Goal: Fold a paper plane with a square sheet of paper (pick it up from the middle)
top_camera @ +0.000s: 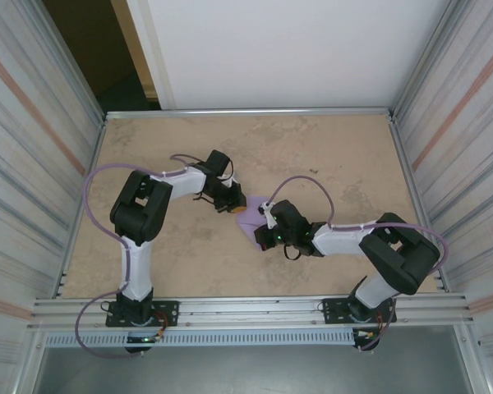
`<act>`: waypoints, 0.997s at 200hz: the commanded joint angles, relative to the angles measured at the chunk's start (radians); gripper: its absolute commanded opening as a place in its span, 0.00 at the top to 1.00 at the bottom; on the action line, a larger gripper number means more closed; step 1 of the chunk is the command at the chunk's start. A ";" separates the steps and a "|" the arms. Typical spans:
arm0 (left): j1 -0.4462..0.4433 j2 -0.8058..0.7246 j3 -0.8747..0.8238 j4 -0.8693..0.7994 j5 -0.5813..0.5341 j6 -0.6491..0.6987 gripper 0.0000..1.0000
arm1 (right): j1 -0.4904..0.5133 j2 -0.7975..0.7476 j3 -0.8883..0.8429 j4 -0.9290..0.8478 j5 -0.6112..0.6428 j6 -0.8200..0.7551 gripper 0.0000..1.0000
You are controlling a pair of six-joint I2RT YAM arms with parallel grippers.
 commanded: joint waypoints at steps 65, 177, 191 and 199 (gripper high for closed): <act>-0.022 0.065 0.029 -0.093 -0.034 0.042 0.89 | -0.021 0.005 0.031 -0.079 0.079 0.027 0.98; -0.024 0.059 0.067 -0.123 -0.033 0.067 0.89 | -0.022 0.031 0.054 -0.107 0.079 0.025 0.98; -0.025 0.059 0.062 -0.122 -0.033 0.067 0.89 | -0.022 0.034 0.058 -0.118 0.089 0.029 0.98; -0.025 0.059 0.059 -0.122 -0.033 0.066 0.89 | -0.024 0.037 0.057 -0.118 0.093 0.032 0.98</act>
